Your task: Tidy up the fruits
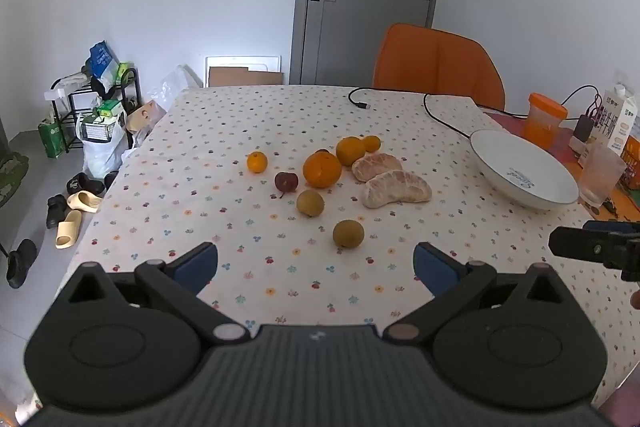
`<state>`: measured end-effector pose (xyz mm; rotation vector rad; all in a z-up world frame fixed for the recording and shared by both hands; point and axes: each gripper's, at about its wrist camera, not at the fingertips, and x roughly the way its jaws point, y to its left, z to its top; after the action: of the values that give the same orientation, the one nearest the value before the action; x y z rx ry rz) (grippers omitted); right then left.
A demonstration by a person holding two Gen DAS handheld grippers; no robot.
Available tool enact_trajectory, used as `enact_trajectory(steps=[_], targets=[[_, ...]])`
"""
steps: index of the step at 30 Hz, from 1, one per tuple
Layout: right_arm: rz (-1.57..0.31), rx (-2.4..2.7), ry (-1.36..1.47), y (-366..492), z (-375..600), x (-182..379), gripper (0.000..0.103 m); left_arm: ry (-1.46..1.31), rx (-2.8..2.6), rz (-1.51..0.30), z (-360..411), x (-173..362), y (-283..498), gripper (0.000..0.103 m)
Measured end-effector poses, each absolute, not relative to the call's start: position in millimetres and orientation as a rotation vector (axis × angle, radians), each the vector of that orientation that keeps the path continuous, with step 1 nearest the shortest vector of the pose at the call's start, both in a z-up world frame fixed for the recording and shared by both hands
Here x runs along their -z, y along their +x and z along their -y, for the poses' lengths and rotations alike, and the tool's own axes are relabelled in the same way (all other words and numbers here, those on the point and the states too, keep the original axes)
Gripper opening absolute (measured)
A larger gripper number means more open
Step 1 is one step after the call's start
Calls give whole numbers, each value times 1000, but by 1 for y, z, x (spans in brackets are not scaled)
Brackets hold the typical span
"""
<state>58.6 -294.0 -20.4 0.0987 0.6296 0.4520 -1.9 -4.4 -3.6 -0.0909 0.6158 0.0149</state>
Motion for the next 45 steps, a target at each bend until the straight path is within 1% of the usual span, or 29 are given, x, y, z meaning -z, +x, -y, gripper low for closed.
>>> enact_trajectory(steps=[45], targets=[[-631, -463, 91, 57, 288, 16, 103, -98, -18, -616, 0, 4, -1, 103]])
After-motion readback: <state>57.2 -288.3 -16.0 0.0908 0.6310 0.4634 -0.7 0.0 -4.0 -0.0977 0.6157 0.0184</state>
